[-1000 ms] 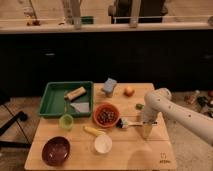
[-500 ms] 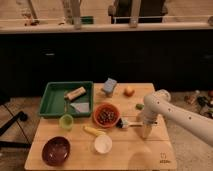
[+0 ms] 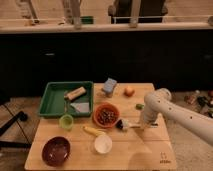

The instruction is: Wipe purple bowl with brush

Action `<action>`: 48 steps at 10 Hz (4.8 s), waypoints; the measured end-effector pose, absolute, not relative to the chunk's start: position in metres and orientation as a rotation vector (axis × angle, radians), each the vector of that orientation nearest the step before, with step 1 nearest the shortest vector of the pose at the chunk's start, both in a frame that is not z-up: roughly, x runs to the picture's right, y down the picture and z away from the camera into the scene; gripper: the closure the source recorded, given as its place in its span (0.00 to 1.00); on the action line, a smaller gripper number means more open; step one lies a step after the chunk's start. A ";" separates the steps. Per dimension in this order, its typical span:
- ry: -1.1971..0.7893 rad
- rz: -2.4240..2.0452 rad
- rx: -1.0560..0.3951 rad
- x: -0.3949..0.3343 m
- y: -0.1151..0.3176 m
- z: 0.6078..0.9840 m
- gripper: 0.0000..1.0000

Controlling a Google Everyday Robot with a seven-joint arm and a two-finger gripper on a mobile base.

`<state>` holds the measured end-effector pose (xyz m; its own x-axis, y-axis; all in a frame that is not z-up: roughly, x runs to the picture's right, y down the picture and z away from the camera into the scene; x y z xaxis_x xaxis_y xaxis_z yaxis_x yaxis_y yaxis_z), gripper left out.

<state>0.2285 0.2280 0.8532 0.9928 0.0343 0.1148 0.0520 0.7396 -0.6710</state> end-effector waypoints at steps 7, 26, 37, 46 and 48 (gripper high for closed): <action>-0.136 0.004 -0.692 0.231 0.218 0.853 1.00; -0.172 0.064 -0.524 0.249 0.167 0.806 1.00; -0.307 0.143 -0.464 0.261 0.152 0.784 1.00; -0.325 0.137 -0.459 0.260 0.150 0.782 1.00; -0.337 0.140 -0.454 0.261 0.150 0.781 1.00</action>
<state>0.2615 0.1497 0.7807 0.9352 0.2070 0.2873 -0.0581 0.8901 -0.4520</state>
